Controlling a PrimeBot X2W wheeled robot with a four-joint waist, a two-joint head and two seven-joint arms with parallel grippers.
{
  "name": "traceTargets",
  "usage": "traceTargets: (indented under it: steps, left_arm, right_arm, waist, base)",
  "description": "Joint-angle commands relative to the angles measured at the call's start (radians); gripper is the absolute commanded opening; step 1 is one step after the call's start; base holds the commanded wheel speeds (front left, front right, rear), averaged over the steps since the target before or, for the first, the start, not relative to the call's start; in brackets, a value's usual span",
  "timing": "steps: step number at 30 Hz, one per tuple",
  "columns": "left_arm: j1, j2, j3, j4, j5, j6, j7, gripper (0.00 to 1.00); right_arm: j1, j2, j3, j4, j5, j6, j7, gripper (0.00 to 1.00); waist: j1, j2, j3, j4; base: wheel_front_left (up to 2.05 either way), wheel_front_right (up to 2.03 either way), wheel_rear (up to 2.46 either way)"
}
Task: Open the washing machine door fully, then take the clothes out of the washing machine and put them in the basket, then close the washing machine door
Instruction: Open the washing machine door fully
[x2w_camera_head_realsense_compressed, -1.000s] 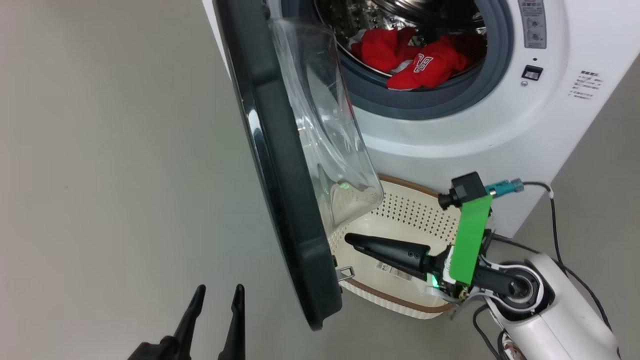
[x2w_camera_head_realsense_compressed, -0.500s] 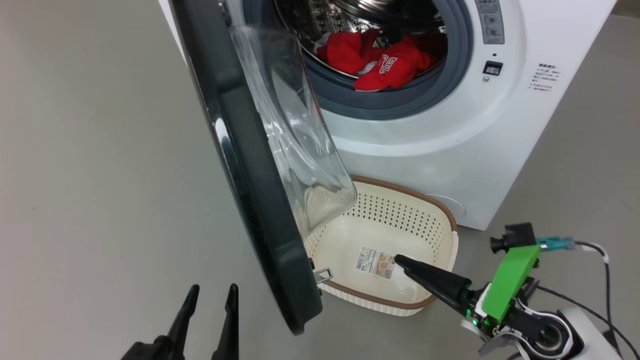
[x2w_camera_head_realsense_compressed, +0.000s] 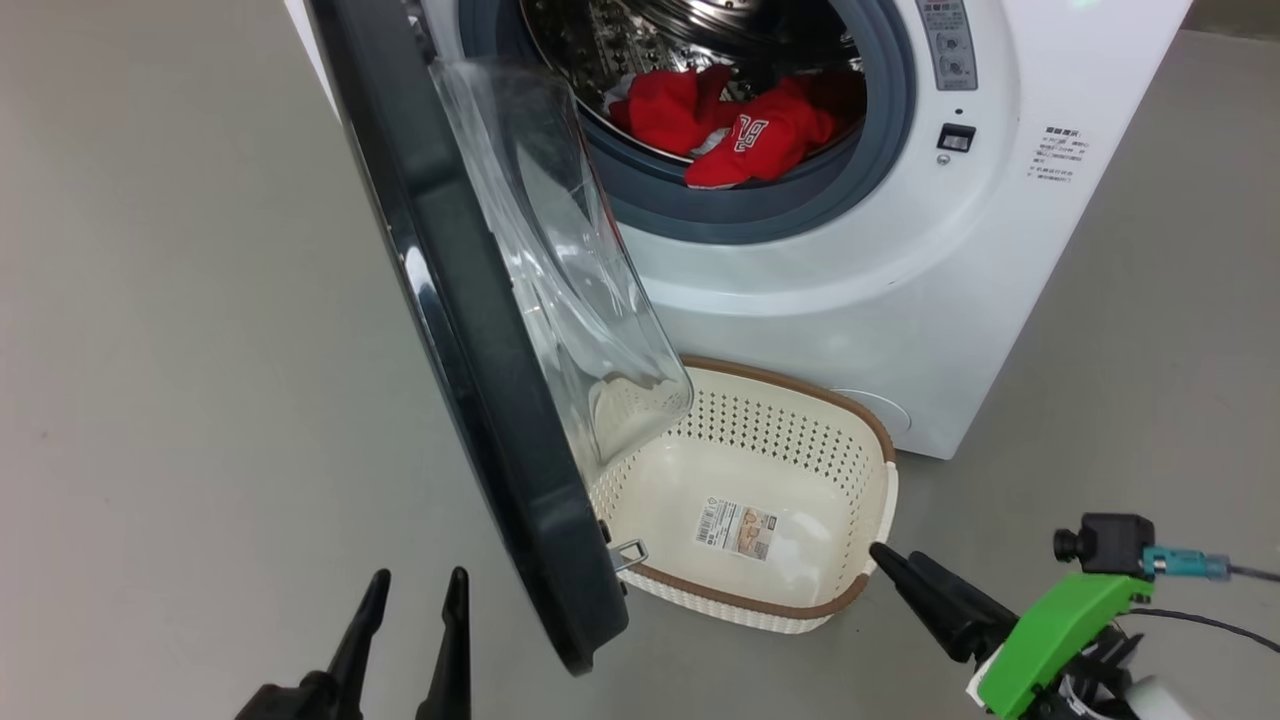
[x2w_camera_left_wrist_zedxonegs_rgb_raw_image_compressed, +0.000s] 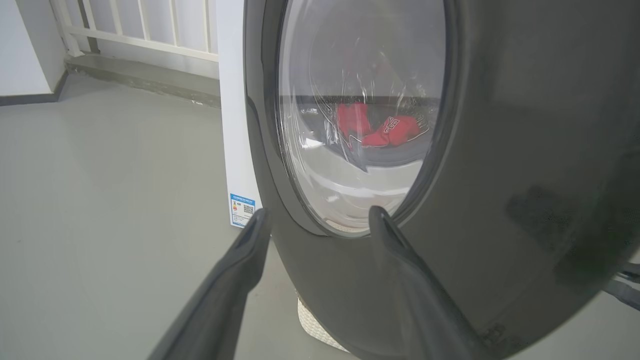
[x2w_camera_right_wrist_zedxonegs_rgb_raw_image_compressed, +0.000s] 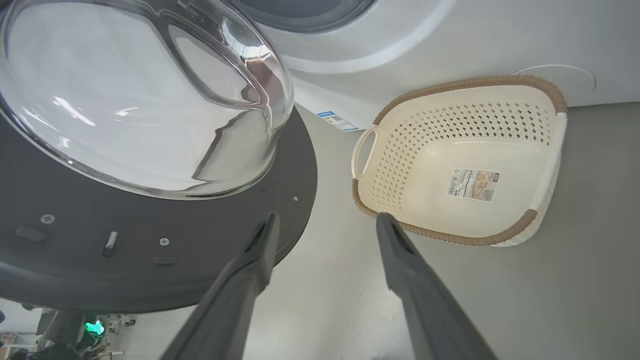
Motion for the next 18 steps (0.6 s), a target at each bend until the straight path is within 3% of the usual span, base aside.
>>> traceTargets:
  steps: [1,9,13,18]
  left_arm:
    - [-0.005,0.01,0.038,-0.018,0.005,-0.005,-0.008,1.0]
    - [-0.007,0.01,0.046,-0.015,0.006,-0.007,-0.008,1.0]
    - [-0.005,0.01,0.05,-0.014,0.007,-0.008,-0.008,1.0]
    - [-0.008,0.01,0.052,-0.016,0.004,-0.006,-0.008,1.0]
  right_arm:
    - [-0.007,-0.033,0.041,-0.013,-0.024,0.005,-0.062,1.0]
    - [-0.044,-0.116,0.191,0.038,-0.121,0.005,-0.393,1.0]
    - [-0.057,-0.131,0.223,0.094,-0.168,0.005,-0.447,1.0]
    - [-0.036,-0.082,0.042,0.085,-0.332,0.005,-0.45,1.0]
  waist:
    - [0.0,0.0,0.001,-0.002]
    - [0.0,0.0,0.001,-0.006]
    - [0.0,0.0,-0.002,-0.008]
    - [0.0,0.0,0.004,-0.009]
  base:
    - [0.0,0.0,0.0]
    - [0.0,0.0,0.0]
    - [0.0,0.0,0.0]
    - [0.0,0.0,0.0]
